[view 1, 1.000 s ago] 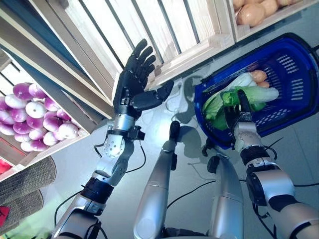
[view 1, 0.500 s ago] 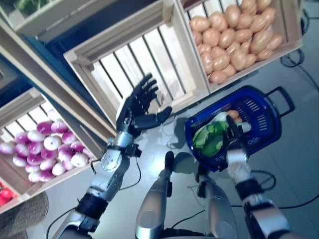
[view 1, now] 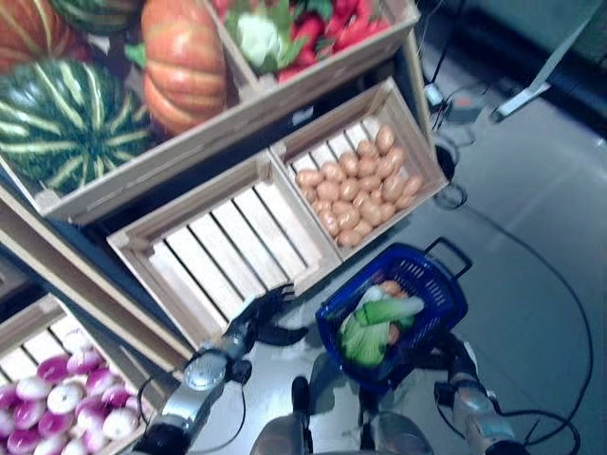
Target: Put vegetables into the basket
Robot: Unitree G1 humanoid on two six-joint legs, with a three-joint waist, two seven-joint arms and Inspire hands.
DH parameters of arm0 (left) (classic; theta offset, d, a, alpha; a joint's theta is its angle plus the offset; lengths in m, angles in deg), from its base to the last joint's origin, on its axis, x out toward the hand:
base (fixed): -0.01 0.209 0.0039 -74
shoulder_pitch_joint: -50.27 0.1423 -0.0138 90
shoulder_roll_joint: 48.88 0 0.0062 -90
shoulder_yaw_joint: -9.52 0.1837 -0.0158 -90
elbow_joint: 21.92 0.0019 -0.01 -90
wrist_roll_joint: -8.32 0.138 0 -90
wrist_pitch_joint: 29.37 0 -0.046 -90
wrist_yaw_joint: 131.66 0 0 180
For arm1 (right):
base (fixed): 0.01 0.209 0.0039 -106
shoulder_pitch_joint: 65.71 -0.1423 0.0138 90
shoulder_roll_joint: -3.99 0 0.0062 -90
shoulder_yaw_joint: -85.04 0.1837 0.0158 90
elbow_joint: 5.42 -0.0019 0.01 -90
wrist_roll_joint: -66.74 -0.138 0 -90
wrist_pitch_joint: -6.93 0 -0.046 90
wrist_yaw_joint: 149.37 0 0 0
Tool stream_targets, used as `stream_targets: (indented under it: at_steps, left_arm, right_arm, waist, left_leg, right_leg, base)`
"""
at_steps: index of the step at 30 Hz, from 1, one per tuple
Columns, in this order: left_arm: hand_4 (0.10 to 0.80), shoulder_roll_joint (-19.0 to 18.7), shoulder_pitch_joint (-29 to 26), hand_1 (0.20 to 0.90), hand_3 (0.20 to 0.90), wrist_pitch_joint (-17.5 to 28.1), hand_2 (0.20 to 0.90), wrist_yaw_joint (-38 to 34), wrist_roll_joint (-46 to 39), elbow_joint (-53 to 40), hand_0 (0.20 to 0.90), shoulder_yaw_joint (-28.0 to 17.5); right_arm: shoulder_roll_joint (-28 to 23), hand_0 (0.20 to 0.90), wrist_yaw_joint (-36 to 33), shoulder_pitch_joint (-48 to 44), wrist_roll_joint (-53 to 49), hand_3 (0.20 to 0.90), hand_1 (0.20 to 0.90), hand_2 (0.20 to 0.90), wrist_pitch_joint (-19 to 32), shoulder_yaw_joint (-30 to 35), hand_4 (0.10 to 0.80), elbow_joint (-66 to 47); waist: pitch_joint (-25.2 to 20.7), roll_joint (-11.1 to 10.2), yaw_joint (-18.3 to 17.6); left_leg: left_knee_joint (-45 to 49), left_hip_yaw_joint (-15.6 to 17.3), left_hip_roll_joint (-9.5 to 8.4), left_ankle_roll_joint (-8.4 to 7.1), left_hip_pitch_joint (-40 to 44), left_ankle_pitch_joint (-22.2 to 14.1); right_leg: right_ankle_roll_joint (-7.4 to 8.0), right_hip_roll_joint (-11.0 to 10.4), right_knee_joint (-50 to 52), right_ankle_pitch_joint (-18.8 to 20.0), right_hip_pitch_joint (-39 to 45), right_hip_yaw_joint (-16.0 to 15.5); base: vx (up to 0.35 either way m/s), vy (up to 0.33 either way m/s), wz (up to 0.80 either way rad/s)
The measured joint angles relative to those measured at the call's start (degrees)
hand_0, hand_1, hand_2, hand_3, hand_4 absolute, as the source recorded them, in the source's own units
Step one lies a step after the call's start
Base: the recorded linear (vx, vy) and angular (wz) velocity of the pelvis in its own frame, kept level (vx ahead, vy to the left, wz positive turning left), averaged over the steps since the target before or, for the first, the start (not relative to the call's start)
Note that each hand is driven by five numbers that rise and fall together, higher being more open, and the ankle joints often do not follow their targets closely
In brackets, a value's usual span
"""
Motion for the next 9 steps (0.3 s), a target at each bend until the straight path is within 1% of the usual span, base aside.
stream_targets:
  at_steps: [1,4,6,9]
  left_arm:
    - [0.800,0.28,0.31,0.900,0.900,0.04,0.900,-0.23,1.95,2.42,0.900,1.21]
    - [0.800,3.88,0.44,0.900,0.900,0.20,0.900,-1.50,4.69,11.93,0.900,1.41]
    - [0.800,4.73,0.57,0.900,0.900,0.20,0.900,-1.88,5.92,15.43,0.900,1.46]
    - [0.800,6.42,0.58,0.900,0.900,-0.37,0.900,-1.96,8.47,21.81,0.900,1.40]
  right_arm:
    - [0.04,0.900,0.99,0.78,0.44,0.900,0.900,0.900,-0.23,0.00,0.800,2.47]
    - [1.02,0.900,2.40,1.47,2.74,0.900,0.900,0.900,-0.29,0.07,0.800,9.24]
    - [1.53,0.900,2.54,1.81,2.73,0.900,0.900,0.900,-0.41,0.13,0.800,11.52]
    - [2.18,0.900,2.64,3.04,2.67,0.900,0.900,0.900,-0.84,0.31,0.800,14.62]
  waist:
    - [-0.68,0.17,-0.07]
    - [-2.67,0.68,-0.12]
    - [-3.20,0.81,-0.07]
    - [-4.27,1.29,-0.56]
  left_leg:
    - [0.00,0.12,0.09,-0.06,0.49,-0.15]
    - [-0.01,1.13,0.26,0.04,1.21,-0.41]
    - [-0.02,1.55,0.38,0.05,1.53,-0.47]
    - [-0.03,1.72,0.43,0.09,2.53,-0.54]
  right_leg:
    - [-0.09,0.06,-0.01,-0.11,0.47,0.24]
    - [0.08,0.08,-0.15,-0.34,0.57,0.39]
    - [-0.05,-0.12,-0.14,-0.20,0.70,0.05]
    - [-0.04,-0.17,-0.15,-0.10,1.74,-0.13]
  base:
    - [0.083,0.041,-0.06]
    - [0.064,0.036,-0.16]
    - [0.044,0.026,-0.21]
    - [0.053,0.032,-0.04]
